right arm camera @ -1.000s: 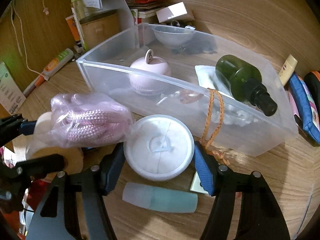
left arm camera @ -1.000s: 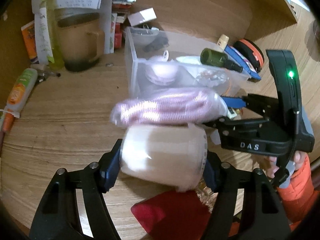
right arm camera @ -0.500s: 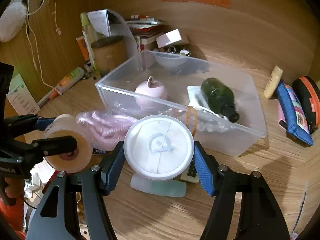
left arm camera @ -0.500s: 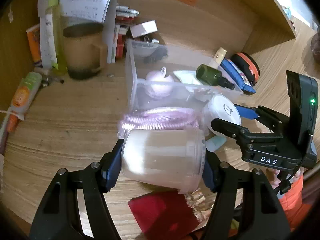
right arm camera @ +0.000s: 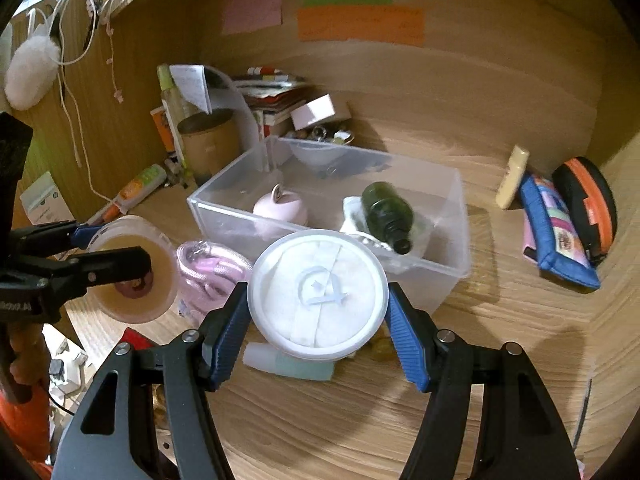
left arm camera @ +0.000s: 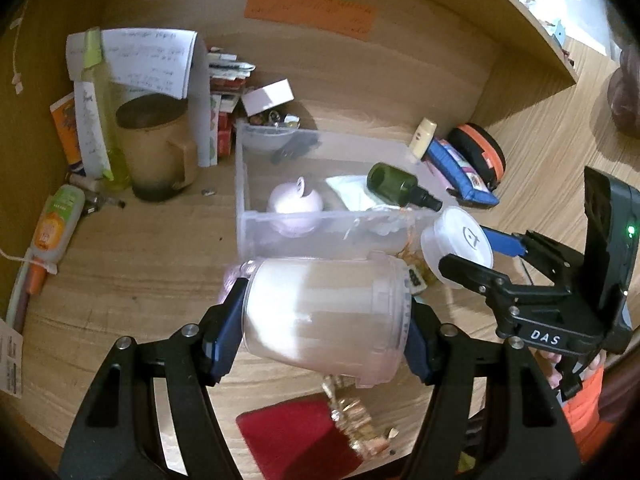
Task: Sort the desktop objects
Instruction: 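Carry both jars over the clear box and lower them inside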
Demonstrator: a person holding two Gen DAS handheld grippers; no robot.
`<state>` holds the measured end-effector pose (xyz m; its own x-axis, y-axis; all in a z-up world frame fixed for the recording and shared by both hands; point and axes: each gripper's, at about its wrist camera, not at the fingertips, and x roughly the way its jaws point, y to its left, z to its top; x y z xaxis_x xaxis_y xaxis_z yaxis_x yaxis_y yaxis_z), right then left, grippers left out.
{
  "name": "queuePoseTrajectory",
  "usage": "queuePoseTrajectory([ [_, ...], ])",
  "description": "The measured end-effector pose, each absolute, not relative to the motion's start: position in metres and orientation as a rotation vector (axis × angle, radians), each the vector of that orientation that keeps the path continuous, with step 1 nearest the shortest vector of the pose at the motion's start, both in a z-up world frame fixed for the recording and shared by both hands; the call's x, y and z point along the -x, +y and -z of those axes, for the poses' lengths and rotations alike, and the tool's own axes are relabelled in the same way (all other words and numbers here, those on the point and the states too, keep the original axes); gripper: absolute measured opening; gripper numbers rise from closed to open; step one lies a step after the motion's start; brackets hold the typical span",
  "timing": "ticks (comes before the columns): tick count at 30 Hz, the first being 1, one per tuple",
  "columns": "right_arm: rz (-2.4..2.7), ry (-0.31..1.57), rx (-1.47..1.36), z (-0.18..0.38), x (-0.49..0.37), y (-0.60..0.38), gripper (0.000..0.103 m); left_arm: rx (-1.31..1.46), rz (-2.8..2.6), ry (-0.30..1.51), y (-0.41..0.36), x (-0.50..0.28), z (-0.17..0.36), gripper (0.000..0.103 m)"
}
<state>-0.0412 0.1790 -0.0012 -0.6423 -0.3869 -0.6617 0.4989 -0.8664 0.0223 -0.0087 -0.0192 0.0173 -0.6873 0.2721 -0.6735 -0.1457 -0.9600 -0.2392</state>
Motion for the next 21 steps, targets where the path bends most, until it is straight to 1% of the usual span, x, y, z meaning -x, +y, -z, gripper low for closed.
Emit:
queuePoseTrajectory([
  [21, 2.559, 0.159, -0.849, -0.028, 0.076, 0.206, 0.063, 1.004, -2.73, -0.174, 0.0, 0.062, -0.062, 0.067],
])
